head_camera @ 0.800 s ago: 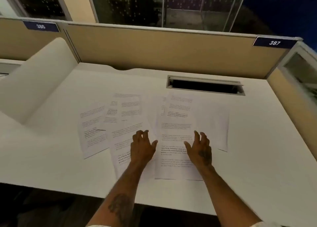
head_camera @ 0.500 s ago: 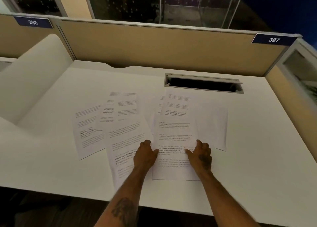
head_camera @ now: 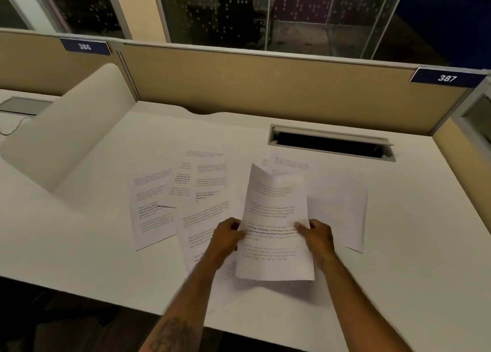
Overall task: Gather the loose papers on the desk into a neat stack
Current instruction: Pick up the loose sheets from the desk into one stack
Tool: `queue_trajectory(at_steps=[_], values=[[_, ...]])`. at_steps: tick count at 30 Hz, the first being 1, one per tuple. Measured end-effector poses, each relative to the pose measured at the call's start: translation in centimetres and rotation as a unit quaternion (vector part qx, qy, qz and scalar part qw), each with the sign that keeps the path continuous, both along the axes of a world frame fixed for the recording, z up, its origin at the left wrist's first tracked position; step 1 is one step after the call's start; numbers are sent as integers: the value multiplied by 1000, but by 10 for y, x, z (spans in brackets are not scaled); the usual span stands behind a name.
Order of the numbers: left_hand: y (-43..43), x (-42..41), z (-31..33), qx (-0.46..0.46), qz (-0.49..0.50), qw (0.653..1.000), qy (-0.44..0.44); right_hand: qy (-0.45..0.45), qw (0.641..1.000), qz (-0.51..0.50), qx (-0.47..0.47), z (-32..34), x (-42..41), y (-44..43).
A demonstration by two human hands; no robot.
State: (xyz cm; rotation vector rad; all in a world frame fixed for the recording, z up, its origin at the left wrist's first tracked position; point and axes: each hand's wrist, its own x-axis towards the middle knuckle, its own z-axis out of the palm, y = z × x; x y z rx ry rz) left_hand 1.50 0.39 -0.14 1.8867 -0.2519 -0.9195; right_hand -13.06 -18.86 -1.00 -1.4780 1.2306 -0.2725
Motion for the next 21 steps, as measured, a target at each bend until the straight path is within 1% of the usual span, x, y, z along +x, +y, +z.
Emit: queue_trajectory(at_steps=[2, 4, 8, 10, 11, 12, 14, 15, 16, 18, 19, 20, 21], values=[[22, 12, 12, -68, 51, 993, 81, -54, 997, 43, 42, 13, 10, -1], [46, 20, 18, -125, 78, 981, 125, -82, 990, 81, 86, 19, 21, 5], [84, 20, 15, -185, 71, 970, 143, -96, 977, 149, 121, 27, 47, 36], [98, 19, 12, -204, 111, 962, 143, -84, 977, 159, 112, 23, 58, 50], [106, 20, 11, -201, 129, 962, 136, -77, 981, 147, 100, 19, 63, 56], [115, 22, 11, -191, 139, 964, 124, -55, 988, 128, 73, 14, 66, 62], [135, 31, 11, -166, 149, 969, 102, 34, 993, 109, -33, 0, 69, 72], [145, 37, 11, -156, 152, 971, 95, 86, 985, 119, -88, -6, 68, 78], [154, 42, 12, -148, 156, 973, 89, 138, 970, 144, -137, -10, 66, 85], [167, 51, 14, -140, 166, 973, 84, 220, 929, 209, -214, -17, 65, 96], [172, 55, 16, -138, 170, 972, 84, 241, 916, 228, -226, -19, 67, 101], [176, 58, 17, -137, 172, 972, 84, 249, 917, 229, -213, -21, 70, 103], [179, 61, 17, -137, 172, 972, 83, 246, 927, 214, -184, -22, 75, 104]])
